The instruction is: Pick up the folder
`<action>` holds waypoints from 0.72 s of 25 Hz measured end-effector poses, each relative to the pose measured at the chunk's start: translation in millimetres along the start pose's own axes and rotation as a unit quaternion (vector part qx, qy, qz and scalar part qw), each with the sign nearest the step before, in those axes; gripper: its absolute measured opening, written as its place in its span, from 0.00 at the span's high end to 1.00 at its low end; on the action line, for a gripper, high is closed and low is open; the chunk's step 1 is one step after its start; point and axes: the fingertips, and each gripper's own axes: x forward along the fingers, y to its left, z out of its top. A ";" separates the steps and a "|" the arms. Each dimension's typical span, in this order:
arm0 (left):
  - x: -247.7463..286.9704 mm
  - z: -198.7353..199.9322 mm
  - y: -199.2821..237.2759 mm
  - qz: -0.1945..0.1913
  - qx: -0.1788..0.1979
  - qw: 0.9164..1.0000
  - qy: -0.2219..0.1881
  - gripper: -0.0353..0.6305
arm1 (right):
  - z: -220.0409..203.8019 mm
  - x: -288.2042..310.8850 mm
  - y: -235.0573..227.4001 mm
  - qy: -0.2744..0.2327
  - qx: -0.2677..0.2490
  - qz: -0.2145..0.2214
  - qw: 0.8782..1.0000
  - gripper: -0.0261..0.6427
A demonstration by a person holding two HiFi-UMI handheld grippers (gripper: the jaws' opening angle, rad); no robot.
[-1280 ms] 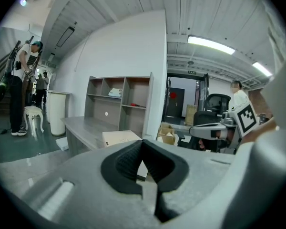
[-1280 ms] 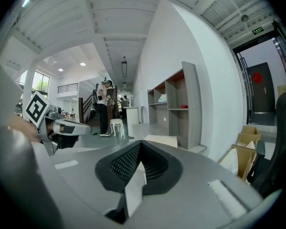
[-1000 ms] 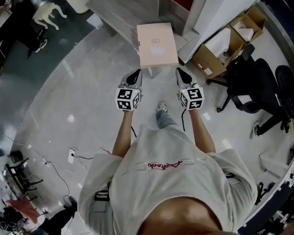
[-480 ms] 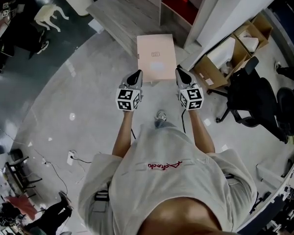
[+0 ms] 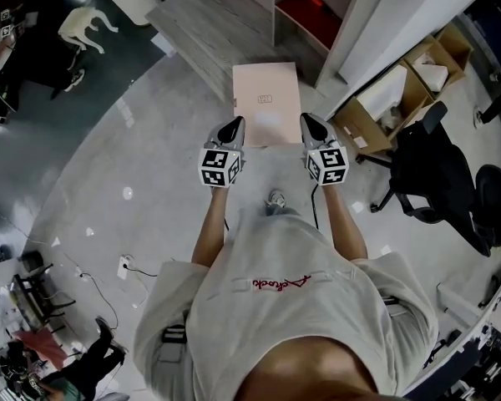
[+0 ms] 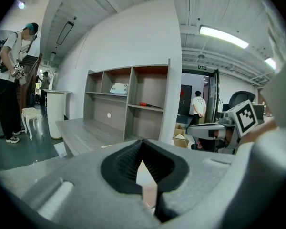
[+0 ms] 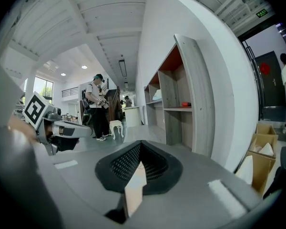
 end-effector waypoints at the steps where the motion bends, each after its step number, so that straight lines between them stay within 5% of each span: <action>1: 1.2 -0.2 0.4 0.000 0.000 1.000 0.002 0.95 | -0.1 1.7 -0.8 0.001 0.001 0.001 1.000 0.95; 18: 7.3 -23.9 29.4 -0.038 -0.007 0.999 0.027 0.95 | -19.9 29.3 9.6 0.025 0.004 -0.026 0.999 0.95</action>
